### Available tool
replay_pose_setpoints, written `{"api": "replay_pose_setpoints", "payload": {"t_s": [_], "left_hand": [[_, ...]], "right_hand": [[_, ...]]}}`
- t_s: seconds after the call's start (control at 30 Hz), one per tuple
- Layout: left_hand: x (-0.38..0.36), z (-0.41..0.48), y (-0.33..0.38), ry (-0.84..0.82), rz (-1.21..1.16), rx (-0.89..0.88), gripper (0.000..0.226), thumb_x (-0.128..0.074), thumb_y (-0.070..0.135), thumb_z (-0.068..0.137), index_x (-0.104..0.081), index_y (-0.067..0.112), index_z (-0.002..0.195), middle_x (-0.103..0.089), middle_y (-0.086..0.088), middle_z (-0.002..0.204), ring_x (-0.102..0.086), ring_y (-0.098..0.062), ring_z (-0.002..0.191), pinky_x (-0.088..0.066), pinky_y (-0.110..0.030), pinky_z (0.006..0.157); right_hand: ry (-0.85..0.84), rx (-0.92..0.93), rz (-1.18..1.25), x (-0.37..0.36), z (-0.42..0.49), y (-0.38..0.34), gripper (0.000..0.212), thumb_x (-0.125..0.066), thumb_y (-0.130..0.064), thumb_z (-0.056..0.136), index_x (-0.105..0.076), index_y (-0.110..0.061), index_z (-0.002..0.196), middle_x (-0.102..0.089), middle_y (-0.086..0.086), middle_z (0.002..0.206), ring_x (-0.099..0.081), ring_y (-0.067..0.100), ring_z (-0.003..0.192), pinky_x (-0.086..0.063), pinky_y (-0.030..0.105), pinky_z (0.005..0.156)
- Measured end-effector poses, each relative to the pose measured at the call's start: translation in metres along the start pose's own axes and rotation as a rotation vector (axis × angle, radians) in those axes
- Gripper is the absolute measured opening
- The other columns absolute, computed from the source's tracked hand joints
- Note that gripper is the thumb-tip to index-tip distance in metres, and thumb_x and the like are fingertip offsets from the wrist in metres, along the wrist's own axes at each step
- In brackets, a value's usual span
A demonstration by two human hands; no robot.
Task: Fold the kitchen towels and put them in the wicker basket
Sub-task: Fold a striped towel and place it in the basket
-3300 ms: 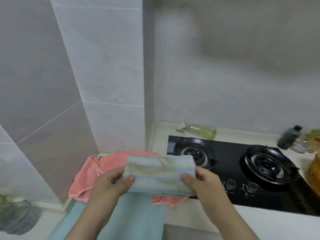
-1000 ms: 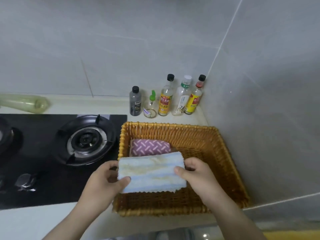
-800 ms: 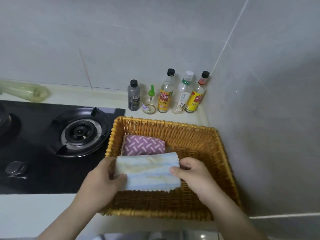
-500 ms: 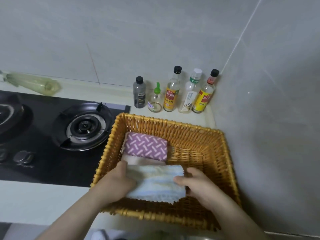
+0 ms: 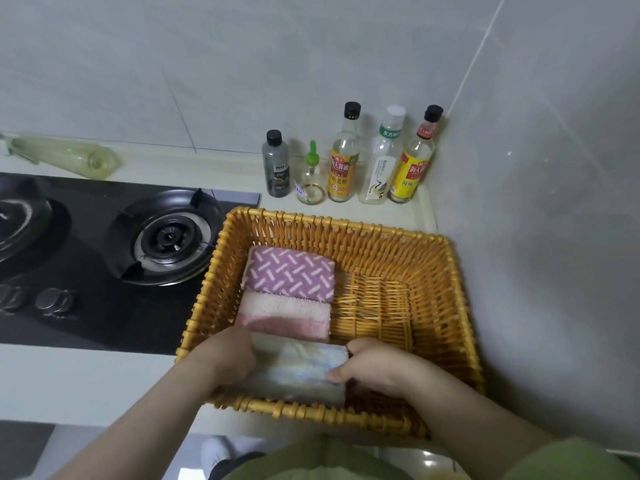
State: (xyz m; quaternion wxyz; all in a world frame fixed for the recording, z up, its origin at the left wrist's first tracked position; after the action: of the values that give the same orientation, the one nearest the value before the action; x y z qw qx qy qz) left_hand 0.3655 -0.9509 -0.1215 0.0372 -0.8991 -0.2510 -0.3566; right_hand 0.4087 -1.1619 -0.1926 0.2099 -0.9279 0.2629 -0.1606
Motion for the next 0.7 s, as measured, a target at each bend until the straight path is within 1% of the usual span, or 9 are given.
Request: {"api": "replay_pose_setpoints", "payload": {"t_s": [0.13,0.2,0.3,0.37,0.47,0.53,0.57,0.63,0.7], "left_hand": [[-0.001,0.009,-0.007,0.027,0.012,0.024,0.045,-0.046,0.015,0.095,-0.04,0.015,0.14,-0.054,-0.001,0.115,-0.05,-0.014,0.097,-0.041,-0.025,0.09],[-0.007,0.014,-0.009,0.023,0.1,0.06,0.05,-0.043,0.016,0.098,-0.031,0.01,0.146,-0.053,-0.005,0.131,-0.054,-0.016,0.112,-0.042,-0.026,0.098],[-0.016,0.015,-0.007,0.032,0.231,0.098,0.059,-0.036,0.014,0.102,-0.01,-0.001,0.152,-0.043,-0.012,0.147,-0.048,-0.024,0.131,-0.041,-0.031,0.105],[-0.008,0.011,-0.003,0.14,0.251,0.069,0.059,-0.036,0.012,0.1,-0.012,0.002,0.152,-0.04,-0.013,0.147,-0.046,-0.028,0.132,-0.042,-0.036,0.106],[0.021,-0.005,0.009,0.367,0.273,-0.117,0.048,-0.046,0.022,0.095,-0.035,0.017,0.142,-0.048,-0.005,0.13,-0.05,-0.024,0.121,-0.046,-0.033,0.097],[0.036,-0.009,0.011,0.431,0.097,-0.258,0.026,-0.05,0.034,0.094,-0.055,0.023,0.117,-0.056,0.001,0.108,-0.057,-0.017,0.1,-0.05,-0.032,0.085],[0.04,-0.007,0.008,0.394,-0.069,-0.291,0.022,-0.051,0.038,0.094,-0.061,0.019,0.1,-0.059,0.002,0.096,-0.059,-0.016,0.087,-0.052,-0.034,0.077],[0.034,0.004,-0.001,0.189,-0.517,-0.235,0.031,-0.057,0.037,0.092,-0.062,0.009,0.079,-0.062,-0.004,0.077,-0.059,-0.018,0.068,-0.051,-0.039,0.065],[0.016,0.006,-0.002,-0.052,-0.888,-0.071,0.034,-0.057,0.033,0.093,-0.065,0.004,0.077,-0.063,-0.012,0.073,-0.059,-0.024,0.064,-0.05,-0.035,0.059]], "right_hand": [[0.065,0.022,-0.15,-0.007,0.004,-0.013,0.042,-0.08,-0.034,0.075,-0.063,-0.016,0.108,-0.067,-0.002,0.096,-0.065,0.015,0.086,-0.055,0.028,0.077],[0.116,0.037,-0.232,-0.013,0.008,-0.015,0.047,-0.078,-0.04,0.074,-0.062,-0.017,0.113,-0.066,-0.002,0.1,-0.063,0.016,0.088,-0.054,0.028,0.078],[0.138,0.051,-0.241,-0.022,0.016,-0.016,0.049,-0.076,-0.041,0.074,-0.061,-0.018,0.115,-0.066,0.0,0.103,-0.064,0.017,0.09,-0.055,0.029,0.078],[0.134,0.057,-0.219,-0.022,0.019,-0.015,0.046,-0.077,-0.038,0.075,-0.061,-0.019,0.114,-0.066,-0.001,0.104,-0.064,0.016,0.091,-0.056,0.03,0.082],[0.084,0.085,-0.185,-0.018,0.018,-0.017,0.046,-0.078,-0.038,0.072,-0.064,-0.022,0.113,-0.068,-0.005,0.103,-0.065,0.014,0.091,-0.056,0.031,0.085],[0.022,0.112,-0.297,-0.015,0.016,-0.02,0.055,-0.076,-0.05,0.065,-0.066,-0.024,0.112,-0.07,-0.007,0.103,-0.066,0.014,0.092,-0.056,0.035,0.089],[-0.006,0.12,-0.362,-0.011,0.013,-0.023,0.056,-0.075,-0.054,0.066,-0.066,-0.024,0.113,-0.069,-0.006,0.105,-0.065,0.014,0.093,-0.055,0.035,0.089],[-0.019,0.116,-0.347,0.001,0.002,-0.03,0.046,-0.072,-0.048,0.08,-0.063,-0.019,0.115,-0.067,0.0,0.104,-0.064,0.014,0.089,-0.056,0.029,0.077],[-0.009,0.135,-0.097,0.012,-0.007,-0.037,0.028,-0.066,-0.033,0.091,-0.062,-0.012,0.108,-0.066,0.004,0.092,-0.064,0.014,0.075,-0.055,0.027,0.064]]}}
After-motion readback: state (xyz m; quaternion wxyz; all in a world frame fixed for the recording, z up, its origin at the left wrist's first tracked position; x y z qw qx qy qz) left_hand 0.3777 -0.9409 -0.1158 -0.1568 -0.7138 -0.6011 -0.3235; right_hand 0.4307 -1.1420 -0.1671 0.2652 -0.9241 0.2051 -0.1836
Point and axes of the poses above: each hand's wrist, its own z-axis towards the middle knuckle, its own x-axis out of the back of the hand, y = z × x, the point moved 9 cm from there along z, towards the middle knuckle
